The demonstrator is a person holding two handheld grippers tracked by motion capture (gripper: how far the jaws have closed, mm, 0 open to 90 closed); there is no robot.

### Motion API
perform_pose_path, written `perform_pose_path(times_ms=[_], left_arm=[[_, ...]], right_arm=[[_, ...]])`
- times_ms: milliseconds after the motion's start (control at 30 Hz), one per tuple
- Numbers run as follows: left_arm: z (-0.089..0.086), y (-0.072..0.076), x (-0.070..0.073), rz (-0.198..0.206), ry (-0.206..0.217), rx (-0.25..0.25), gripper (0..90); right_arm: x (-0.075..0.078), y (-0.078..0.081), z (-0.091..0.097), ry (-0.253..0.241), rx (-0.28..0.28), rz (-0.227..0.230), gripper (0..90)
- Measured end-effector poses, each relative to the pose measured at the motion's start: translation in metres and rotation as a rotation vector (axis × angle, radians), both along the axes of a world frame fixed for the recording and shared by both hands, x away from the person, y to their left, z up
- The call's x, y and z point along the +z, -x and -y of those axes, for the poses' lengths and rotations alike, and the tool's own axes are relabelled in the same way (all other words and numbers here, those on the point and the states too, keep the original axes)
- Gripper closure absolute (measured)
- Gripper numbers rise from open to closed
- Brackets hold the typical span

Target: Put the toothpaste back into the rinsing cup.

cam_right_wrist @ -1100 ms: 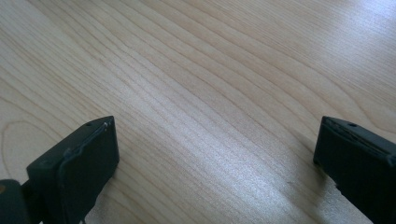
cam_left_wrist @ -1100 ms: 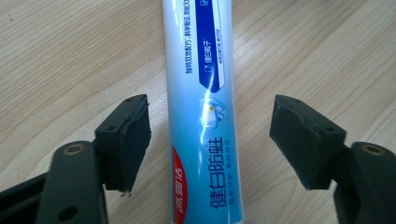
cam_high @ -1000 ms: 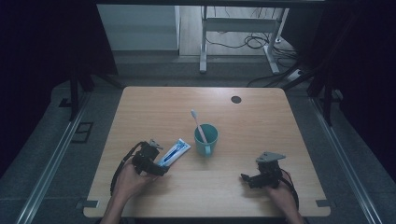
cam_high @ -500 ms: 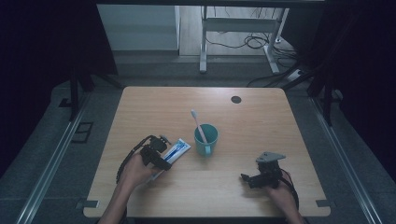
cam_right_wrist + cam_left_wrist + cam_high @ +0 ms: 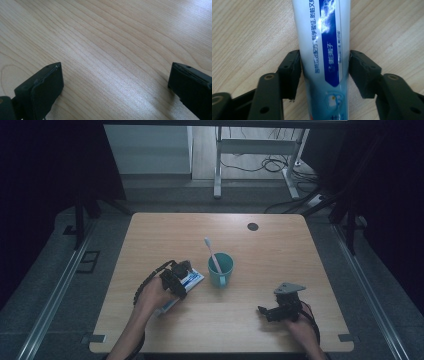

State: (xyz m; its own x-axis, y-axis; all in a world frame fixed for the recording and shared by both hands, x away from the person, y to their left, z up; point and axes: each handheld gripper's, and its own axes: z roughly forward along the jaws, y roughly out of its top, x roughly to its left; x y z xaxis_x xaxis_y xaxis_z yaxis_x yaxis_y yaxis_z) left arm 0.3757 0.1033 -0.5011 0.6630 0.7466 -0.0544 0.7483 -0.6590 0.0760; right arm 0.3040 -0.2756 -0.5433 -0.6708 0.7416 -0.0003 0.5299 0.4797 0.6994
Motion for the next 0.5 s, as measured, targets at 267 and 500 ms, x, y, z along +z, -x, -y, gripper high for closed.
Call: perform_pose_path(times_ms=[267, 500], left_arm=[[0.0015, -0.0027, 0.0008, -0.020, -0.010, 0.025, 52.5], [-0.0040, -0.0028, 0.0059, -0.033, 0.018, 0.025, 64.5]], right_arm=[[0.0000, 0.0000, 0.0000, 0.000, 0.000, 0.000, 0.0], [0.0000, 0.0000, 0.0000, 0.000, 0.000, 0.000, 0.0]])
